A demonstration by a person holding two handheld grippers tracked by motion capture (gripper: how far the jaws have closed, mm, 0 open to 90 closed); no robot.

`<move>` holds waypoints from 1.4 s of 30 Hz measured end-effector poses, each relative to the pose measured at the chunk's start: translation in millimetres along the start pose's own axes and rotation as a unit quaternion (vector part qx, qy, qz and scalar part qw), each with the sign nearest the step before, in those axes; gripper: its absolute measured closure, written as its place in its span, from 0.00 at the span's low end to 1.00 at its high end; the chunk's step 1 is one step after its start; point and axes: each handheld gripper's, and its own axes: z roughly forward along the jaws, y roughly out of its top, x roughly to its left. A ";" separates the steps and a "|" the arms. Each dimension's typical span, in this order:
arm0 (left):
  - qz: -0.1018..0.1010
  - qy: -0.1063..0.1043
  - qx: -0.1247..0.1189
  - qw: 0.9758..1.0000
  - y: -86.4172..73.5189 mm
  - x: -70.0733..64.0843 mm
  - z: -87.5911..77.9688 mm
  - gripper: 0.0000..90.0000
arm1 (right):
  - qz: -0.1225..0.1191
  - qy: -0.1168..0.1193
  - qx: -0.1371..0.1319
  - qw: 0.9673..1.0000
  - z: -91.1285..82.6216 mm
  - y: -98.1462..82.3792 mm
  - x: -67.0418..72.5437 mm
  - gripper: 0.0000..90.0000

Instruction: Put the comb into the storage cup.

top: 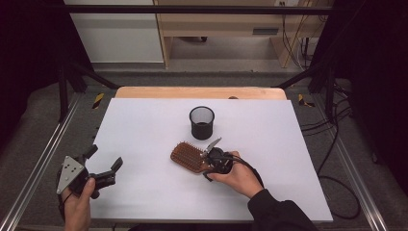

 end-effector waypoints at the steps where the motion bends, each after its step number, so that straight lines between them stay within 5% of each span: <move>1: 0.000 0.000 0.000 1.000 0.0 0.0 0.1 0.02 | -0.002 0.001 0.002 1.000 -0.1 0.7 -0.2 0.52; 31: -0.004 -0.001 0.000 1.000 -0.5 0.2 0.8 0.02 | -0.017 -0.004 0.029 0.999 0.2 8.2 0.5 0.81; 35: -0.006 -0.001 -0.001 1.000 -0.3 0.5 0.4 0.02 | -0.012 -0.010 0.015 1.000 -1.5 5.2 1.8 0.81; 42: -0.005 -0.004 0.001 1.000 0.5 -1.9 1.2 0.02 | 0.003 -0.010 -0.055 0.998 -13.6 -5.7 -0.2 0.81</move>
